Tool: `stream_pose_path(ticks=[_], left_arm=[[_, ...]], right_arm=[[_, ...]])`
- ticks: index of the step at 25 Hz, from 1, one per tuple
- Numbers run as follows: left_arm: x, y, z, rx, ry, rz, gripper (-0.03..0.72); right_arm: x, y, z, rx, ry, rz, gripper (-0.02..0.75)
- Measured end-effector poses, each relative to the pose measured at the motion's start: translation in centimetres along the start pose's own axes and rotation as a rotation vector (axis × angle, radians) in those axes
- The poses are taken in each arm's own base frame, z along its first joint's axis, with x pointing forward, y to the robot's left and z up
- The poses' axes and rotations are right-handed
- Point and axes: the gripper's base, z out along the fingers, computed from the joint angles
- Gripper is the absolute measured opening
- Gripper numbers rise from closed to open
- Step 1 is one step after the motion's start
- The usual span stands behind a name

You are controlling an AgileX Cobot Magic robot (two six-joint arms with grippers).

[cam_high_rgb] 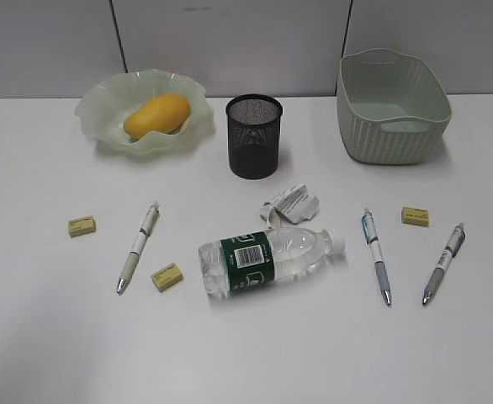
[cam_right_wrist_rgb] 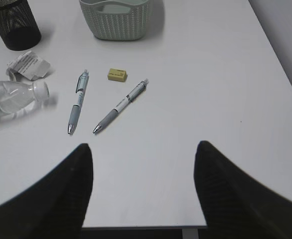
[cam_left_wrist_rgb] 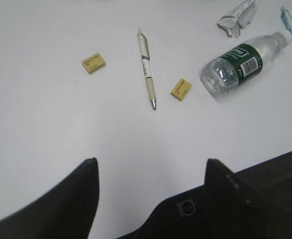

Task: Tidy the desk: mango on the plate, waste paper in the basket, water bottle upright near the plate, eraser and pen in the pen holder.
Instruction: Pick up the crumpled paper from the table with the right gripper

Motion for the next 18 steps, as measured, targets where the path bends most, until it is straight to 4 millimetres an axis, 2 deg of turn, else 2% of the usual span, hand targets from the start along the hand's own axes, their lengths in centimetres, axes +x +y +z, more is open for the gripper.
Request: stream_pose_path(ticks=[2,7,13,18], left_arm=[[2.0,-0.1,-1.3,-0.012,-0.053,0.014,0.502],[6.0,0.2,-2.7,-0.056,-0.137,0.030,0.502],[10.1,1.3,-2.6,-0.170,-0.183,0.003,0.502],[11.9,1.8,-2.2,-0.207,-0.197,0.005,0.501]], right_arm=[[0.0,0.0,0.0,0.000,0.000,0.000,0.508],[0.0,0.0,0.0,0.000,0.000,0.000,0.508],[0.0,0.0,0.0,-0.003,0.000,0.002,0.508],[0.0,0.0,0.0,-0.004,0.000,0.002,0.508]])
